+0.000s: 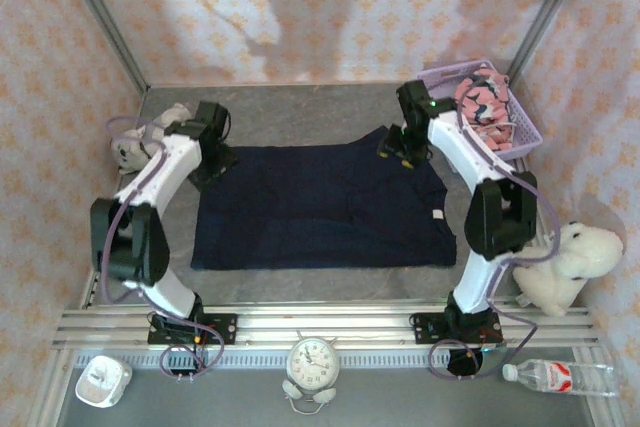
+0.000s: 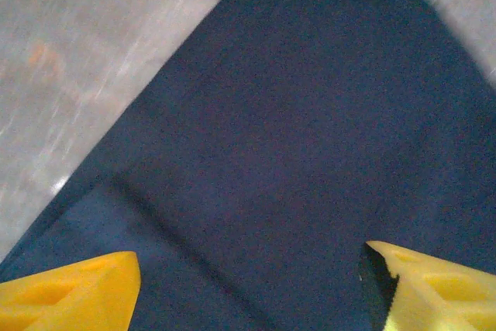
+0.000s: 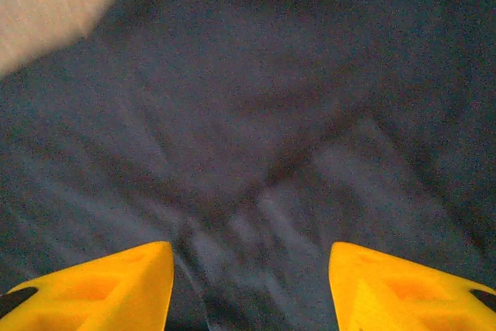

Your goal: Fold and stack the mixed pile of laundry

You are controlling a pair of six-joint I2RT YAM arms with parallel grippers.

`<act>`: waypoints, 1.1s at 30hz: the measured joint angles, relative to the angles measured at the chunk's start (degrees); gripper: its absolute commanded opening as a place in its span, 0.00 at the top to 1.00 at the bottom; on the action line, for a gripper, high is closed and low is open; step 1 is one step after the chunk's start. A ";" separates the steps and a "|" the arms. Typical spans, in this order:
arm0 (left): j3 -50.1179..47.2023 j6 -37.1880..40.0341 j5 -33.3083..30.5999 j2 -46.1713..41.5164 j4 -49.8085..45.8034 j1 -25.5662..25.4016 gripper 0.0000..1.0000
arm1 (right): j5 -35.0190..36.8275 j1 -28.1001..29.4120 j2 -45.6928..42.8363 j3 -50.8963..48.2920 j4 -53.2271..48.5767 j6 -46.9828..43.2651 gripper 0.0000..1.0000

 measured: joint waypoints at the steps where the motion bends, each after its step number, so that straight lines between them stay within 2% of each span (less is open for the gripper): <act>1: 3.19 0.74 -0.11 2.82 -0.04 0.66 0.26 | 1.01 -0.31 2.56 3.52 -0.15 -0.09 0.44; 6: 19.91 3.04 -0.22 18.49 -0.50 3.21 0.30 | 6.84 -1.88 18.43 23.52 -0.76 -0.22 0.44; 11: 29.88 3.41 -1.38 29.62 -1.49 3.76 0.29 | 9.33 -3.15 32.76 40.79 -1.95 -0.02 0.44; 14: 33.64 3.39 -1.64 33.81 -2.58 3.76 0.26 | 9.22 -3.48 38.99 46.16 -1.42 -0.02 0.44; 19: 36.04 3.26 -1.64 37.03 -3.28 4.13 0.25 | 8.17 -3.41 45.33 48.04 -0.28 -0.17 0.46; 22: 35.17 3.08 -1.64 37.31 -3.54 4.68 0.26 | 6.32 -3.37 45.64 50.36 0.02 -0.15 0.55; 24: 33.68 2.99 -1.66 37.31 -3.52 5.16 0.29 | 5.18 -3.10 45.97 50.58 0.20 -0.37 0.76; 27: 30.86 3.02 -1.64 37.24 -3.21 5.64 0.35 | 4.68 -2.64 46.95 50.58 0.37 -0.07 0.95; 29: 30.34 3.04 -1.64 36.70 -3.23 5.64 0.38 | 4.50 -2.54 46.95 50.64 0.48 -0.11 1.00; 31: 29.83 3.04 -1.60 36.68 -2.82 5.62 0.42 | 4.28 -2.56 46.95 50.64 0.59 -0.28 1.00; 33: 29.40 3.02 -1.46 36.41 -2.27 5.60 0.51 | 4.17 -2.58 46.95 50.64 0.61 -0.46 1.00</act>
